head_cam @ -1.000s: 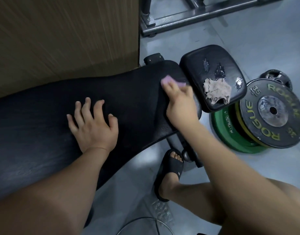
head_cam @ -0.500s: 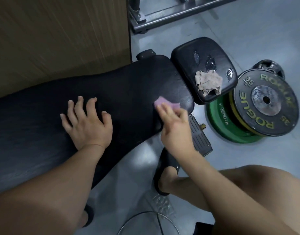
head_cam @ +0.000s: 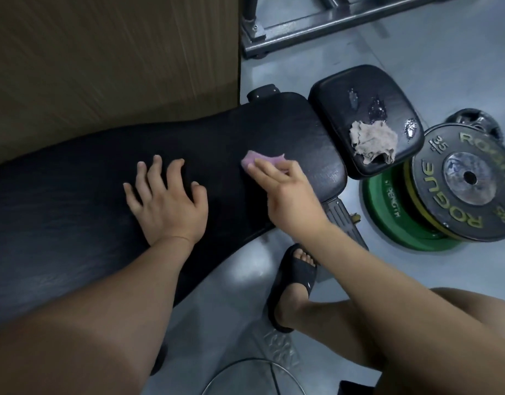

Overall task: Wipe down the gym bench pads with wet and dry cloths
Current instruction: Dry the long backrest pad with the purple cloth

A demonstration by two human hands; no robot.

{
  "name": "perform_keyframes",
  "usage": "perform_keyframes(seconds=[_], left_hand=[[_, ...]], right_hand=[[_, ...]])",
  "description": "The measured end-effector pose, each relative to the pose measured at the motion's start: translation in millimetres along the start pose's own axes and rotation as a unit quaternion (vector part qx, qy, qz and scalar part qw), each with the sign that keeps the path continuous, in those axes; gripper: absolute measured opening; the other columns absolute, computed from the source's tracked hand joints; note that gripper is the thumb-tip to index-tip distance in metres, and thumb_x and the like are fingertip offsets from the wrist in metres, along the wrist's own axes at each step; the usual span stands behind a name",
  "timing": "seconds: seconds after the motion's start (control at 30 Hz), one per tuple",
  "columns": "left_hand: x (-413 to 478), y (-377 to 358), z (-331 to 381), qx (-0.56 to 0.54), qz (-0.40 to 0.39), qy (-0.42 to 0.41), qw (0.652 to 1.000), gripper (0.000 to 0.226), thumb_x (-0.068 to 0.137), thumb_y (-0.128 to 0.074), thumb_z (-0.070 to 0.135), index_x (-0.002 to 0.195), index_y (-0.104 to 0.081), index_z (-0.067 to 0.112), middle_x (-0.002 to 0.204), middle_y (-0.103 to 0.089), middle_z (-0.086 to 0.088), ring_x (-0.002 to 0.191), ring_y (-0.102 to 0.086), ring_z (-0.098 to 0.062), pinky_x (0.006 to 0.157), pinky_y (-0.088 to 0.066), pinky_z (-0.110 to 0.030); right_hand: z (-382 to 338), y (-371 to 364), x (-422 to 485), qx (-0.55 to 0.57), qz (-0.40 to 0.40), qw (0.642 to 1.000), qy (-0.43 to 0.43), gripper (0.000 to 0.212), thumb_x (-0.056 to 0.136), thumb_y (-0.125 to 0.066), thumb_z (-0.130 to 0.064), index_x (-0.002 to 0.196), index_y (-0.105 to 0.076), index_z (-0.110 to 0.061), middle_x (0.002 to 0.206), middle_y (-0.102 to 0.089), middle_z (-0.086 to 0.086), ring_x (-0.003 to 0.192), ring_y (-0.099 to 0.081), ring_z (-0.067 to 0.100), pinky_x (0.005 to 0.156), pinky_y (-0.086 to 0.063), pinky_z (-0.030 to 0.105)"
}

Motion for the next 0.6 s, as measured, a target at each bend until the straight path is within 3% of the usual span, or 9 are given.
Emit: perform_keyframes(seconds=[0.07,0.2,0.27,0.37,0.5,0.6], left_hand=[[1,-1,-1,0.000,0.000,0.000,1.000,0.049,0.094,-0.041,0.045,0.142,-0.042,0.032,0.161,-0.031,-0.006,0.154,-0.014,-0.029,0.122,-0.009,-0.060],[1,0,-1,0.002,0.007,-0.002,1.000,0.050,0.093,-0.041,0.044,0.141,-0.044,0.031,0.160,-0.033,-0.006,0.153,-0.016,-0.029,0.122,-0.011,-0.061],[0,-1,0,0.002,0.005,-0.001,1.000,0.050,0.093,-0.041,0.045,0.142,-0.044,0.031,0.160,-0.033,-0.006,0.153,-0.016,-0.029,0.122,-0.011,-0.061],[1,-1,-1,0.006,0.001,0.000,1.000,0.050,0.094,-0.040,0.046,0.141,-0.044,0.032,0.161,-0.032,-0.006,0.153,-0.015,-0.028,0.122,-0.010,-0.060],[2,-2,-2,0.003,0.003,-0.004,1.000,0.050,0.093,-0.041,0.045,0.141,-0.046,0.031,0.160,-0.033,-0.006,0.153,-0.016,-0.029,0.122,-0.011,-0.060],[2,-2,-3,-0.005,0.004,-0.006,1.000,0.049,0.093,-0.043,0.043,0.141,-0.046,0.030,0.159,-0.034,-0.006,0.153,-0.017,-0.030,0.121,-0.011,-0.061]], right_hand=[[35,9,15,-0.049,-0.004,0.998,-0.028,0.072,0.081,-0.038,0.000,0.145,-0.055,-0.028,0.146,-0.055,-0.012,0.101,-0.048,0.029,0.097,-0.045,0.032],[106,30,55,-0.078,0.023,0.974,-0.212,0.073,0.072,-0.031,0.001,0.136,-0.052,-0.026,0.138,-0.057,-0.015,0.099,-0.050,0.036,0.087,-0.030,0.021],[94,26,62,-0.089,0.021,0.972,-0.216,0.074,0.069,-0.028,-0.004,0.137,-0.050,-0.022,0.135,-0.057,-0.011,0.098,-0.050,0.037,0.089,-0.032,0.023],[39,4,51,-0.059,-0.013,0.992,-0.109,0.077,0.073,-0.028,-0.006,0.145,-0.050,-0.022,0.139,-0.057,-0.008,0.099,-0.045,0.035,0.091,-0.047,0.038],[-40,-9,2,0.034,-0.077,0.994,0.073,0.069,0.081,-0.029,-0.002,0.142,-0.059,-0.020,0.133,-0.061,-0.011,0.102,-0.046,0.025,0.098,-0.043,0.025],[-52,5,-23,0.071,-0.085,0.983,0.148,0.065,0.082,-0.036,-0.001,0.138,-0.064,-0.018,0.135,-0.064,-0.007,0.102,-0.049,0.024,0.100,-0.046,0.029]])
Point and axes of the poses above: each hand's wrist, its own x-axis towards the middle knuckle, its own y-axis out of the back of the hand, z = x × y, the point moved 6 cm from there along x, towards the middle knuckle
